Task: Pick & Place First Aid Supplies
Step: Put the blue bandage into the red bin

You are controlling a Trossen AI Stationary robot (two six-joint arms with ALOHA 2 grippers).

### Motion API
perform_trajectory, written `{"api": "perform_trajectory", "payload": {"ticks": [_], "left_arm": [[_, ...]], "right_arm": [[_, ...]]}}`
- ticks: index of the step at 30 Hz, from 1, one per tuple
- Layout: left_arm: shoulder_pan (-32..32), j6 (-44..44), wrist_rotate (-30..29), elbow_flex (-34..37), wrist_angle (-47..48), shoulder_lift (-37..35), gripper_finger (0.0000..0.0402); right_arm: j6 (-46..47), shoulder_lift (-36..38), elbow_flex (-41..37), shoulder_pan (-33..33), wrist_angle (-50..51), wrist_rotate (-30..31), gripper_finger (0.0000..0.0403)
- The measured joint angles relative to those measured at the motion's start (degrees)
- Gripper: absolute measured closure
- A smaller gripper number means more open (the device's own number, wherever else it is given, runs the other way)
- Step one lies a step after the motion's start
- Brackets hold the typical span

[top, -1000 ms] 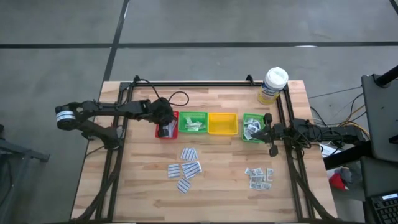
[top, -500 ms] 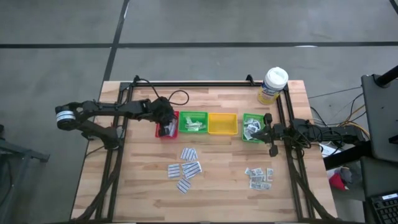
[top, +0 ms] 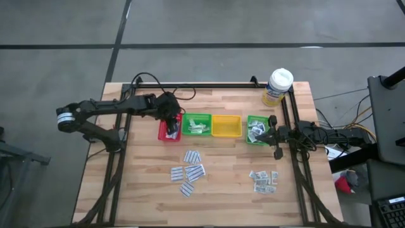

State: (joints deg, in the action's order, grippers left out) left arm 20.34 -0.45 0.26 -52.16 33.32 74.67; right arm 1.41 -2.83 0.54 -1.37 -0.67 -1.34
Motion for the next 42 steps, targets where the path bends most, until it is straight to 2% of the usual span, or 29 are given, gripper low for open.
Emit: {"api": "perform_trajectory", "payload": {"ticks": [5, 11, 18, 24, 34, 42], "left_arm": [[-2.7, -9.5, 6.6, -4.0, 4.2, 0.0, 0.0266], [-7.3, -23.5, 14.8, -4.7, 4.2, 0.0, 0.0266], [-15.9, -34.0, 15.2, -3.2, 3.8, 0.0, 0.0266], [-24.5, -48.2, 14.2, -0.5, 3.6, 0.1, 0.0266], [-36.3, -72.6, 5.8, 4.4, 3.1, 0.1, 0.0266], [-38.7, -77.9, -0.7, 7.7, 0.0, 0.1, 0.0266]], "right_arm": [[0.1, 0.0, 0.0, 0.0, 0.0, 0.0, 0.0394], [0.1, 0.0, 0.0, 0.0, 0.0, 0.0, 0.0394], [0.1, 0.0, 0.0, 0.0, 0.0, 0.0, 0.0394], [0.1, 0.0, 0.0, 0.0, 0.0, 0.0, 0.0394], [0.1, 0.0, 0.0, 0.0, 0.0, 0.0, 0.0394], [0.1, 0.0, 0.0, 0.0, 0.0, 0.0, 0.0394]]}}
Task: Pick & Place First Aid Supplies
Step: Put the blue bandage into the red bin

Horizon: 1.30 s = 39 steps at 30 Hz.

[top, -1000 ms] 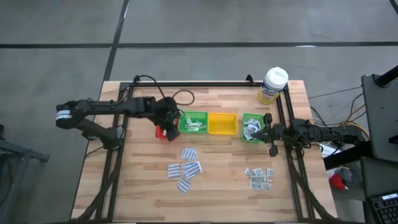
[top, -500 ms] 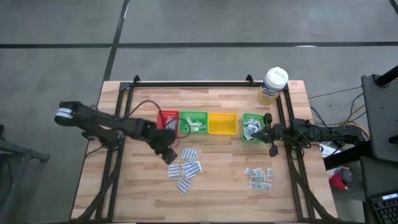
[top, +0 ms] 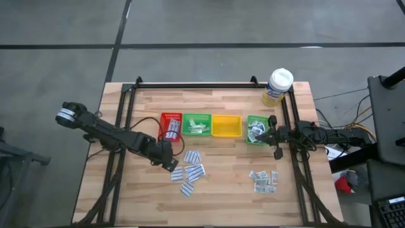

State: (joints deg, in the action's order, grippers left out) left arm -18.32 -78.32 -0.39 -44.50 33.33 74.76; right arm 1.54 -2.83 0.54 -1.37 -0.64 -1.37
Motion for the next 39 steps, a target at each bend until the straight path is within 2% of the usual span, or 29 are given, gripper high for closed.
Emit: {"api": "perform_trajectory", "payload": {"ticks": [11, 20, 23, 27, 29, 31, 35, 39], "left_arm": [[-0.9, -2.5, -2.0, 4.4, -8.7, 0.0, 0.0266], [-1.1, -0.6, -1.7, 4.4, -9.3, 0.0, 0.0266], [-1.1, 0.8, -4.4, 4.4, -9.3, 0.0, 0.0266], [-1.6, -3.9, -9.5, 4.2, -9.3, 0.0, 0.0266], [-2.4, -4.0, -13.2, 3.8, -9.4, 0.7, 0.0266], [-2.7, -4.3, -14.5, 3.2, -9.2, 1.9, 0.0266], [-3.1, -4.4, -13.7, 0.0, -7.9, 5.9, 0.0266], [-3.3, -5.7, -12.0, -5.5, 0.0, 11.4, 0.0266]], "right_arm": [[0.0, 0.0, 0.0, 0.0, 0.0, 0.0, 0.0394], [0.0, 0.0, 0.0, 0.0, 0.0, 0.0, 0.0394], [0.0, 0.0, 0.0, 0.0, 0.0, 0.0, 0.0394], [0.0, 0.0, 0.0, 0.0, 0.0, 0.0, 0.0394], [0.0, 0.0, 0.0, 0.0, 0.0, 0.0, 0.0394], [0.0, 0.0, 0.0, 0.0, 0.0, 0.0, 0.0394], [0.0, 0.0, 0.0, 0.0, 0.0, 0.0, 0.0394], [0.0, 0.0, 0.0, 0.0, 0.0, 0.0, 0.0394]]}}
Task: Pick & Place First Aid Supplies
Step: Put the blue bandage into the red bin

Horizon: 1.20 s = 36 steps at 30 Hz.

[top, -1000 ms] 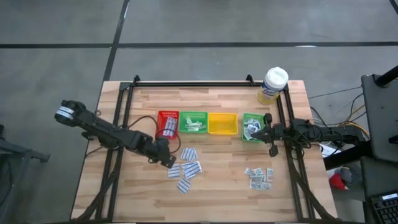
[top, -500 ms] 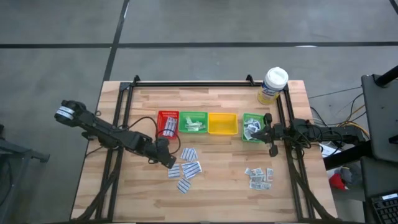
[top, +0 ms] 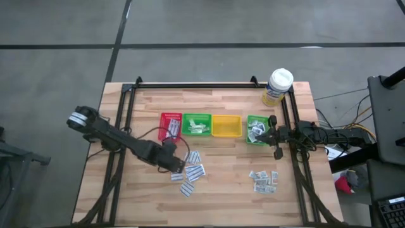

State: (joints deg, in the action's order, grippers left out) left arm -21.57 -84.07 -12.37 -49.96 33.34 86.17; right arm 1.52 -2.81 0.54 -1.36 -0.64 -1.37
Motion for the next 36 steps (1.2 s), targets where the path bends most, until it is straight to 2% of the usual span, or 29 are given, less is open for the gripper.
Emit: {"api": "perform_trajectory", "payload": {"ticks": [4, 12, 36], "left_arm": [[-0.1, -0.6, 2.1, -6.5, 10.5, 6.2, 0.0266], [-0.8, -0.5, 5.2, -14.9, 18.0, 13.9, 0.0266], [-2.3, -3.2, 8.0, -15.4, 18.1, 17.1, 0.0266]], "right_arm": [[0.0, 0.0, 0.0, 0.0, 0.0, 0.0, 0.0394], [0.0, 0.0, 0.0, 0.0, 0.0, 0.0, 0.0394], [0.0, 0.0, 0.0, 0.0, 0.0, 0.0, 0.0394]]}}
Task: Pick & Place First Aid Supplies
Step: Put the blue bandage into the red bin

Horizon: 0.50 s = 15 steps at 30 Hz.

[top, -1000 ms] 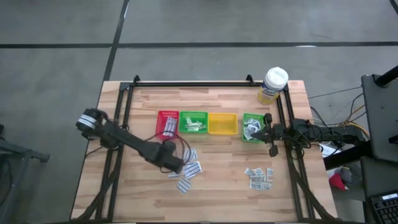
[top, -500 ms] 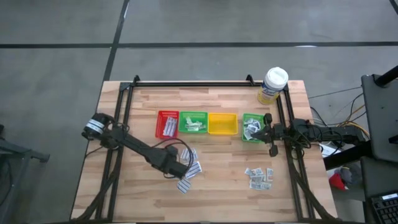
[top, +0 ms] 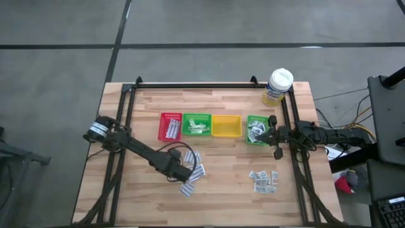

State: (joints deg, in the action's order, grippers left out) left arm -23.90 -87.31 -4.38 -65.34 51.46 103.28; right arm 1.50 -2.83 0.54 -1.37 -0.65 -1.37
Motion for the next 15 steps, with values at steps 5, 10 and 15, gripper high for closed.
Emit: {"api": "perform_trajectory", "payload": {"ticks": [5, 10, 15], "left_arm": [[0.0, 0.2, -0.9, 0.0, 0.0, 0.0, 0.0266], [0.0, 0.5, -1.3, 0.2, -0.7, 0.0, 0.0266], [0.0, 0.6, -1.4, 2.8, -4.7, -0.3, 0.0266]], "right_arm": [[0.0, 0.0, 0.0, 0.0, 0.0, 0.0, 0.0394], [0.0, 0.0, 0.0, 0.0, 0.0, 0.0, 0.0394], [0.0, 0.0, 0.0, 0.0, 0.0, 0.0, 0.0394]]}}
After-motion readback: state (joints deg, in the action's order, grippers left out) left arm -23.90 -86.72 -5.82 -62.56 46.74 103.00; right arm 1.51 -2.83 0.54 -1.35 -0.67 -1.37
